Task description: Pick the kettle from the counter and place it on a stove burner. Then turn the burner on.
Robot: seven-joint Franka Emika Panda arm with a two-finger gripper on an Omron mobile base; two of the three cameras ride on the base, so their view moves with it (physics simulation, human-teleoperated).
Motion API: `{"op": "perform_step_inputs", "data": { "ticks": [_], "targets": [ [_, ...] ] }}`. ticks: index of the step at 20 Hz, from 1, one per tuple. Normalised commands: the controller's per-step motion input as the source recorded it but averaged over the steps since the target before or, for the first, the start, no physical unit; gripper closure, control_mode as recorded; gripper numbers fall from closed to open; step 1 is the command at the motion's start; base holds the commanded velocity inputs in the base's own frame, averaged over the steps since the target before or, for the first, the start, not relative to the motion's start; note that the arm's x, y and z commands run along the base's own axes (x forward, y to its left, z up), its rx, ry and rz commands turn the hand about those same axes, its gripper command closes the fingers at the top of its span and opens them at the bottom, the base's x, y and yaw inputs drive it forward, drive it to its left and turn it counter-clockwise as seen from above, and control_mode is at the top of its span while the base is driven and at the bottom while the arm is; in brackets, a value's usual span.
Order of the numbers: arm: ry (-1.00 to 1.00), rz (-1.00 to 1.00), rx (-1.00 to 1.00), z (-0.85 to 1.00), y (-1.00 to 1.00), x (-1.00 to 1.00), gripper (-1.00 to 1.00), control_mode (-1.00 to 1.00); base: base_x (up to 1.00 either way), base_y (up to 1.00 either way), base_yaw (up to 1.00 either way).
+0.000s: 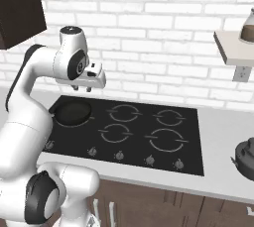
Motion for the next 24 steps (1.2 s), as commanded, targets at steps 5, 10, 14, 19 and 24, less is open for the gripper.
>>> {"op": "perform_step_inputs", "data": {
  "ticks": [5,10,14,19,24],
  "targets": [
    [-0.01,0.00,0.00,0.00,-0.01,-0.02,-1.00,-1.00,0.00,0.00,0.00],
    [-0.01,0.03,-0.04,-0.03,0.43,-0.43,-1.00,-1.00,0.00,0.00,0.00],
    [-0.03,0.06,-0.07,-0.09,1.00,-0.43,-1.00,-1.00,0.00,0.00,0.00],
    [-0.14,-0.09,-0.01,-0.05,-0.36,-0.22,-1.00,-1.00,0.00,0.00,0.00],
    [-0.04,-0.24,0.12,0.00,-1.00,0.00,-1.00,-1.00,0.00,0.00,0.00]
  ]
}}
